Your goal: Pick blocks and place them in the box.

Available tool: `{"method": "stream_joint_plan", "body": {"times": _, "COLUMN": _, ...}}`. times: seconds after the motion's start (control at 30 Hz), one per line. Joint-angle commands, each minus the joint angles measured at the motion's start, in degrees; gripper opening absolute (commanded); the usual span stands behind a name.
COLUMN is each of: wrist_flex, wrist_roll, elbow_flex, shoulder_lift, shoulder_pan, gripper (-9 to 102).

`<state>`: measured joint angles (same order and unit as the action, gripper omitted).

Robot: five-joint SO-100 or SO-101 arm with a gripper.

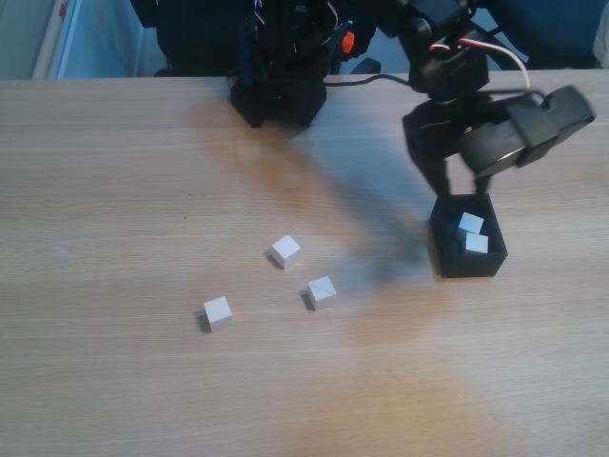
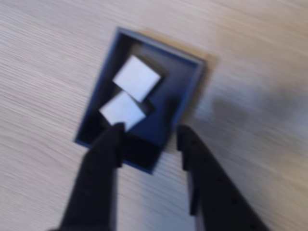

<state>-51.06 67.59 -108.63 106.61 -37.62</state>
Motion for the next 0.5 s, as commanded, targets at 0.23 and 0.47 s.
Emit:
{"method": "stream_joint_plan", "body": {"times": 0.23, "wrist_flex": -12.7, "wrist_roll": 4.8, "elbow_flex": -5.9, "shoulder_lift": 15.9, "shoulder_pan": 19.4, "gripper": 5}}
{"method": "stream_joint_plan", "body": {"times": 0.47, "wrist_flex": -6.2, "wrist_roll": 10.0, "elbow_flex": -18.5, "shoulder_lift": 23.0, "shoulder_pan": 29.8, "gripper": 12}}
